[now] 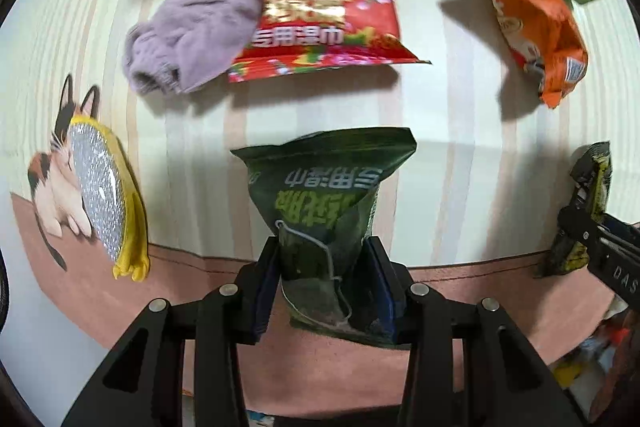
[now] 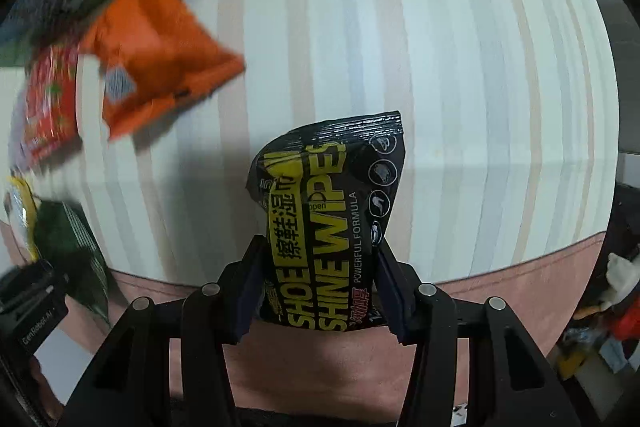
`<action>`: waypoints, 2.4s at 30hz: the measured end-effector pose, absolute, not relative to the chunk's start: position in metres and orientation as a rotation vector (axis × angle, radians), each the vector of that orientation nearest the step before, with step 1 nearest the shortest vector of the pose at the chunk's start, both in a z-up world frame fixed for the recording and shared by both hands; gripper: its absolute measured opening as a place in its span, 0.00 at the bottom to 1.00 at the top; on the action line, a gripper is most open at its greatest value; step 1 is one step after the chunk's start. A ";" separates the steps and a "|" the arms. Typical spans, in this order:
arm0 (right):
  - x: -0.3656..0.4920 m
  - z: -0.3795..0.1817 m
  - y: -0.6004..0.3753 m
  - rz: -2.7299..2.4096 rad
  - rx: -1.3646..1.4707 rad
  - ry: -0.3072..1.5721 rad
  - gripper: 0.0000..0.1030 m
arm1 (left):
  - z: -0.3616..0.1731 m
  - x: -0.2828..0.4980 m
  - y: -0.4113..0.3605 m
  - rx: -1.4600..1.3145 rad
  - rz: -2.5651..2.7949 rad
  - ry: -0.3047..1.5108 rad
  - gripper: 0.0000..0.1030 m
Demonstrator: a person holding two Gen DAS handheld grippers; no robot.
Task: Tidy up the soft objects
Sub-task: 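Carry both bags into the box and release them beside the packs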
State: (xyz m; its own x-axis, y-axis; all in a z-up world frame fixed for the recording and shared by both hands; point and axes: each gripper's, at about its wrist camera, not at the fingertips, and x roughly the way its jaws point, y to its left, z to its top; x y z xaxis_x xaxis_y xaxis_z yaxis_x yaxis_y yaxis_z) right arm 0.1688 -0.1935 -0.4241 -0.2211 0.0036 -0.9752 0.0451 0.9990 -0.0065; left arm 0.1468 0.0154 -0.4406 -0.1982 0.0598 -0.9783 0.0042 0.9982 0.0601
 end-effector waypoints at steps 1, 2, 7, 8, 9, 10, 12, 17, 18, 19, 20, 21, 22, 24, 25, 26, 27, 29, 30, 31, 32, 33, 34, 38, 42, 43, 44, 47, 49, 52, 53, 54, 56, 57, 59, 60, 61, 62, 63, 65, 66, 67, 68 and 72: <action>0.165 -0.424 -0.188 -0.040 0.016 1.790 0.54 | -0.444 0.145 0.010 0.059 0.051 1.771 0.38; 0.161 -0.424 -0.184 -0.042 -0.012 1.782 0.54 | -0.446 0.144 0.007 0.065 0.055 1.770 0.39; 0.150 -0.424 -0.170 -0.026 -0.022 1.778 0.49 | -0.438 0.149 -0.008 0.057 0.063 1.761 0.33; 0.161 -0.421 -0.171 -0.017 -0.015 1.779 0.47 | -0.429 0.146 -0.012 0.032 0.044 1.761 0.31; 0.172 -0.412 -0.170 -0.001 0.000 1.783 0.47 | -0.420 0.149 -0.011 0.018 0.032 1.758 0.31; 0.172 -0.404 -0.171 0.022 0.021 1.785 0.47 | -0.403 0.146 -0.017 -0.005 0.005 1.743 0.31; 0.180 -0.377 -0.177 0.076 0.054 1.766 0.46 | -0.372 0.145 -0.021 -0.018 -0.041 1.703 0.31; 0.197 -0.286 -0.165 0.226 0.144 1.632 0.46 | -0.265 0.172 -0.035 -0.045 -0.143 1.521 0.31; 0.205 -0.266 -0.163 0.248 0.159 1.597 0.46 | -0.247 0.184 -0.035 -0.043 -0.157 1.489 0.31; 0.216 -0.246 -0.161 0.266 0.170 1.558 0.46 | -0.229 0.200 -0.020 -0.043 -0.164 1.464 0.31; 0.236 -0.227 -0.163 0.282 0.177 1.526 0.46 | -0.213 0.214 -0.012 -0.044 -0.168 1.436 0.31; 0.246 -0.215 -0.163 0.290 0.185 1.503 0.46 | -0.198 0.229 -0.003 -0.036 -0.167 1.409 0.31; 0.257 -0.205 -0.163 0.294 0.190 1.483 0.46 | -0.190 0.250 0.002 -0.028 -0.156 1.387 0.31; 0.280 -0.189 -0.164 0.279 0.168 1.435 0.46 | -0.178 0.290 0.016 -0.013 -0.129 1.351 0.31; 0.295 -0.184 -0.167 0.266 0.152 1.415 0.46 | -0.177 0.310 0.023 -0.002 -0.108 1.339 0.31; 0.308 -0.183 -0.163 0.259 0.142 1.412 0.46 | -0.179 0.325 0.030 0.003 -0.101 1.340 0.31; 0.322 -0.183 -0.161 0.253 0.135 1.413 0.46 | -0.183 0.345 0.044 0.003 -0.090 1.349 0.31; 0.348 -0.190 -0.156 0.241 0.112 1.433 0.46 | -0.194 0.375 0.050 0.014 -0.077 1.376 0.31; 0.365 -0.195 -0.171 0.234 0.106 1.445 0.46 | -0.206 0.388 0.056 0.020 -0.067 1.395 0.31; 0.377 -0.206 -0.168 0.228 0.090 1.470 0.46 | -0.221 0.408 0.062 0.026 -0.058 1.422 0.31; 0.399 -0.208 -0.157 0.220 0.083 1.486 0.46 | -0.232 0.422 0.062 0.037 -0.052 1.446 0.31; 0.413 -0.218 -0.149 0.206 0.067 1.508 0.46 | -0.241 0.433 0.063 0.043 -0.039 1.465 0.31; 0.419 -0.234 -0.142 0.197 0.048 1.527 0.46 | -0.255 0.447 0.063 0.058 -0.027 1.487 0.31; 0.441 -0.272 -0.135 0.159 -0.036 1.600 0.46 | -0.299 0.484 0.052 0.117 0.004 1.553 0.31; 0.449 -0.307 -0.122 0.137 -0.102 1.659 0.46 | -0.340 0.515 0.042 0.162 0.016 1.626 0.31; 0.451 -0.316 -0.121 0.129 -0.108 1.676 0.46 | -0.346 0.520 0.040 0.173 0.024 1.635 0.31; 0.451 -0.321 -0.121 0.124 -0.112 1.686 0.46 | -0.351 0.523 0.038 0.184 0.025 1.644 0.31; 0.457 -0.343 -0.120 0.112 -0.121 1.721 0.46 | -0.369 0.532 0.030 0.206 0.013 1.679 0.31; 0.460 -0.351 -0.119 0.109 -0.120 1.738 0.46 | -0.376 0.534 0.025 0.200 0.001 1.701 0.31; 0.464 -0.363 -0.118 0.108 -0.112 1.763 0.47 | -0.381 0.538 0.021 0.182 -0.023 1.716 0.31; 0.466 -0.365 -0.118 0.107 -0.110 1.771 0.47 | -0.381 0.539 0.022 0.177 -0.029 1.723 0.31; 0.467 -0.369 -0.118 0.107 -0.112 1.778 0.47 | -0.382 0.540 0.021 0.177 -0.032 1.726 0.31; 0.467 -0.373 -0.118 0.105 -0.118 1.786 0.47 | -0.381 0.544 0.024 0.177 -0.030 1.722 0.32; 0.468 -0.375 -0.118 0.102 -0.118 1.787 0.47 | -0.382 0.548 0.026 0.174 -0.035 1.722 0.33; 0.469 -0.377 -0.119 0.096 -0.113 1.795 0.47 | -0.381 0.552 0.029 0.169 -0.032 1.724 0.33; 0.470 -0.377 -0.120 0.091 -0.103 1.797 0.47 | -0.381 0.555 0.030 0.176 -0.027 1.727 0.33; 0.469 -0.376 -0.122 0.090 -0.099 1.799 0.48 | -0.382 0.558 0.032 0.170 -0.025 1.744 0.33; 0.470 -0.377 -0.123 0.083 -0.100 1.808 0.50 | -0.381 0.559 0.035 0.150 -0.025 1.758 0.33; 0.471 -0.376 -0.123 0.079 -0.099 1.814 0.53 | -0.380 0.561 0.040 0.117 -0.030 1.773 0.35; 0.472 -0.371 -0.124 0.074 -0.091 1.813 0.68 | -0.376 0.565 0.046 0.085 -0.022 1.770 0.48; 0.473 -0.369 -0.124 0.071 -0.085 1.806 0.69 | -0.368 0.567 0.050 0.077 -0.017 1.744 0.59; 0.474 -0.364 -0.125 0.070 -0.077 1.800 0.69 | -0.362 0.568 0.053 0.081 -0.012 1.724 0.65; 0.475 -0.360 -0.125 0.066 -0.074 1.794 0.75 | -0.356 0.569 0.055 0.086 -0.009 1.707 0.76; 0.478 -0.341 -0.126 0.054 -0.060 1.761 0.85 | -0.333 0.563 0.066 0.071 0.000 1.651 0.93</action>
